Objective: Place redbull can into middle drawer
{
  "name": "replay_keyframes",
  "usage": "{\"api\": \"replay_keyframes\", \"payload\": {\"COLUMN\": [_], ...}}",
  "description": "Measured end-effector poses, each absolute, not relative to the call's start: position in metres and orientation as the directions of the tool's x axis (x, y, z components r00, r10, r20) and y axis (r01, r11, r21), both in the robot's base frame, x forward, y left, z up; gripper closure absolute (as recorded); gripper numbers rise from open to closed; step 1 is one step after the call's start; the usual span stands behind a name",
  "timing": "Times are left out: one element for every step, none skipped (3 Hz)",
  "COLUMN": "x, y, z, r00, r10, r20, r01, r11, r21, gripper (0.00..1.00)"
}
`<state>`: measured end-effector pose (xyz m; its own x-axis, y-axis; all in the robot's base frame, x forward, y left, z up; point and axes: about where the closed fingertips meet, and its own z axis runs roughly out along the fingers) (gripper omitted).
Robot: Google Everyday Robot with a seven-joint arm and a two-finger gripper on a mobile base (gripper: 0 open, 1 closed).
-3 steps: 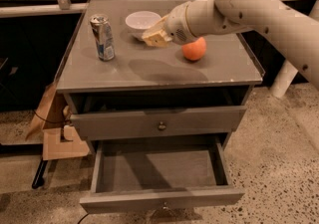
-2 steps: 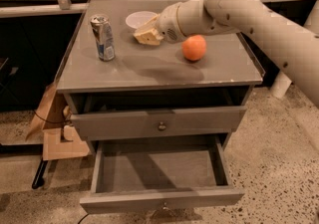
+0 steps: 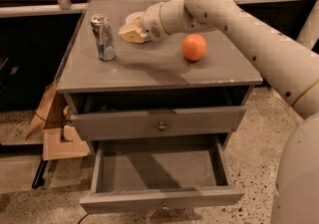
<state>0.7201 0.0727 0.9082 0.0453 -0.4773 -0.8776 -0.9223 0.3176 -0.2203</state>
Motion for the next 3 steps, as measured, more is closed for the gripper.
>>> {"api": "replay_keyframes", "payload": {"x": [0.723,0.724,0.724], "y": [0.09,0.099,0.102], "z": [0.904,0.902,0.9], "r00": [0.052,0.054,0.054], "r10": [-0.473,-0.469,-0.466], "r20": [-0.879,-0.882,-0.883], "r01": [-0.936,-0.944,-0.947], "r11": [0.285,0.264,0.257], "r21": [-0.208,-0.198,-0.193], "gripper": [0.58,0.35,0.11]}}
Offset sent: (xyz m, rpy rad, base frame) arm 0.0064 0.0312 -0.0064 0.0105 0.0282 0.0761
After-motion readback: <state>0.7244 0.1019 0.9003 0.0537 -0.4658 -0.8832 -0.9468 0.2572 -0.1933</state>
